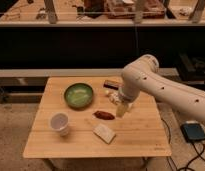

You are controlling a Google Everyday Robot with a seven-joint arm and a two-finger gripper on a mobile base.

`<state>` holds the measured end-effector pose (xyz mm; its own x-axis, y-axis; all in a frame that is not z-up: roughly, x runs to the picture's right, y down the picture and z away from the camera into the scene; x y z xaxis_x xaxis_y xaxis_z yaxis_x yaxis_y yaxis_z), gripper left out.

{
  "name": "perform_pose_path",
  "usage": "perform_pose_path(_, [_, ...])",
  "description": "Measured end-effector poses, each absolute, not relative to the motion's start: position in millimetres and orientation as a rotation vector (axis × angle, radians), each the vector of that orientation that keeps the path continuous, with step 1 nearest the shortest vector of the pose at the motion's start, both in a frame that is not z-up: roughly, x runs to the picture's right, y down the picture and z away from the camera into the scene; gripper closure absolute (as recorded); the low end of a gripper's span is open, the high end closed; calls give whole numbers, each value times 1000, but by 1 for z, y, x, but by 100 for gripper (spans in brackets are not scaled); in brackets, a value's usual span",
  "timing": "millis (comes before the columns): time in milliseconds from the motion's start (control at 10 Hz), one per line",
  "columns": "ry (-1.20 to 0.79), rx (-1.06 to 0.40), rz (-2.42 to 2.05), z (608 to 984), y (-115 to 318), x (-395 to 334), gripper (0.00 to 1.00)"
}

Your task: Place the pepper in the ceramic cup

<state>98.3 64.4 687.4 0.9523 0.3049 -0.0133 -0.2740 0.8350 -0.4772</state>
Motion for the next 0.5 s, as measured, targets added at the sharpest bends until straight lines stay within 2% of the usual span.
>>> perform_pose_path(200, [-53,-491,327,702,79,91,20])
perform_pose_path(500, [-23,-488,351,702,83,86,20])
